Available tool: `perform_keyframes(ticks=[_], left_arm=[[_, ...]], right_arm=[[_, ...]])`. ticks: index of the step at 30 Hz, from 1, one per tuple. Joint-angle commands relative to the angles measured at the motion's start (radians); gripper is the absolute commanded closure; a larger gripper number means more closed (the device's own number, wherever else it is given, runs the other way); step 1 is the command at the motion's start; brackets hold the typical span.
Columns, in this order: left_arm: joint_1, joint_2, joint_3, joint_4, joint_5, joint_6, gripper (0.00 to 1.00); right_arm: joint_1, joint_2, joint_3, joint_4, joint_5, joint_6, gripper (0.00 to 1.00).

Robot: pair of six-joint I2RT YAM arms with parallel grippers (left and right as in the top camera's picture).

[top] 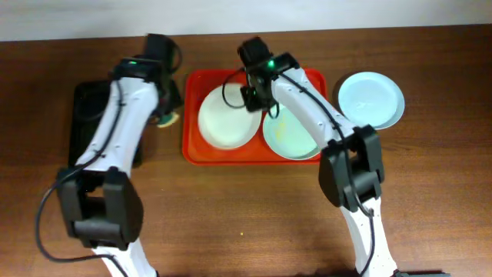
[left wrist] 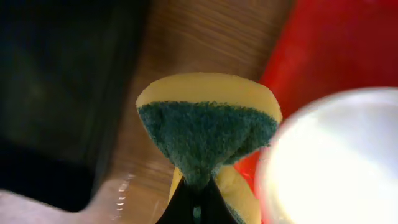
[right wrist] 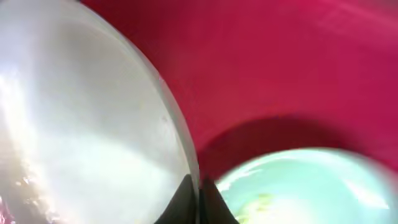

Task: Clean dirty plates on tray and stack at the side
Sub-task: 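Lift the cream plate with the right gripper and stack it on the blue plate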

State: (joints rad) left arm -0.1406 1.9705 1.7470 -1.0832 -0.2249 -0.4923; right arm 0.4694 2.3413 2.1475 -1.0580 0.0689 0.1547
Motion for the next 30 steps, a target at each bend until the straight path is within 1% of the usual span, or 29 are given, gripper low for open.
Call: perform_keyframes(ticks=[1, 2, 4, 5, 7, 8, 11, 14, 16, 17, 18, 19, 20, 21, 22, 24, 25, 26, 27, 28, 29, 30], left_arm=[[0.105, -0.040, 0.018, -0.032, -0.003, -0.019, 1.00], [0.128, -0.040, 0.018, -0.037, -0.003, -0.018, 1.00], [0.148, -0.040, 0.018, -0.036, -0.006, 0.010, 1.00], [0.159, -0.040, 0.018, -0.036, -0.009, 0.019, 1.00], [0.191, -0.040, 0.018, -0.038, -0.008, 0.019, 1.00], [0.203, -0.040, 0.018, -0.040, -0.007, 0.019, 1.00], [0.208, -0.040, 0.018, -0.045, -0.008, 0.019, 1.00], [0.209, -0.040, 0.018, -0.045, -0.007, 0.019, 1.00], [0.209, -0.039, 0.017, -0.045, -0.007, 0.018, 1.00], [0.209, -0.039, 0.017, -0.044, -0.007, 0.019, 1.00], [0.209, -0.039, 0.017, -0.045, -0.007, 0.019, 1.00], [0.209, -0.039, 0.017, -0.047, -0.007, 0.019, 1.00], [0.209, -0.039, 0.017, -0.051, -0.007, 0.018, 1.00], [0.209, -0.039, 0.017, -0.051, -0.007, 0.018, 1.00], [0.209, -0.039, 0.017, -0.051, -0.006, 0.018, 1.00], [0.209, -0.039, 0.017, -0.053, -0.003, 0.018, 1.00], [0.209, -0.039, 0.017, -0.051, -0.004, 0.018, 1.00], [0.209, -0.039, 0.017, -0.051, -0.003, 0.018, 1.00], [0.209, -0.039, 0.017, -0.051, -0.003, 0.018, 1.00], [0.209, -0.039, 0.017, -0.051, -0.003, 0.018, 1.00], [0.209, -0.039, 0.017, -0.051, -0.003, 0.018, 1.00], [0.209, -0.039, 0.017, -0.052, -0.003, 0.019, 1.00]], right_arm=[[0.065, -0.076, 0.160, -0.086, 0.444, -0.055, 0.96], [0.098, -0.076, 0.204, -0.103, 0.576, -0.069, 0.96], [0.140, -0.076, 0.240, -0.106, 0.684, -0.152, 0.96], [0.167, -0.076, 0.254, -0.105, 0.737, -0.230, 0.96], [0.240, -0.076, 0.262, -0.089, 0.893, -0.433, 0.96], [0.271, -0.076, 0.262, -0.077, 0.972, -0.504, 0.96], [0.332, -0.076, 0.262, 0.011, 1.182, -0.602, 0.96], [0.356, -0.076, 0.262, 0.067, 1.252, -0.727, 0.96], [0.356, -0.076, 0.262, 0.072, 1.273, -0.720, 0.96], [0.354, -0.076, 0.261, 0.071, 1.253, -0.671, 0.96], [0.348, -0.076, 0.260, 0.062, 1.169, -0.564, 0.96], [0.341, -0.076, 0.256, 0.029, 1.023, -0.483, 0.96], [0.308, -0.074, 0.230, -0.029, 0.719, -0.471, 0.96], [0.285, -0.068, 0.201, -0.031, 0.686, -0.471, 0.96], [0.267, -0.063, 0.178, -0.034, 0.779, -0.471, 0.96], [0.262, -0.067, 0.175, -0.056, 1.155, -0.454, 0.96], [0.267, -0.074, 0.175, -0.025, 1.337, -0.452, 0.96], [0.270, -0.089, 0.175, 0.046, 1.524, -0.464, 0.96], [0.270, -0.109, 0.177, 0.054, 1.464, -0.466, 0.96], [0.267, -0.115, 0.177, 0.053, 1.325, -0.466, 0.96], [0.251, -0.113, 0.176, 0.048, 1.023, -0.460, 0.96], [0.232, -0.108, 0.168, 0.034, 0.792, -0.462, 0.96]])
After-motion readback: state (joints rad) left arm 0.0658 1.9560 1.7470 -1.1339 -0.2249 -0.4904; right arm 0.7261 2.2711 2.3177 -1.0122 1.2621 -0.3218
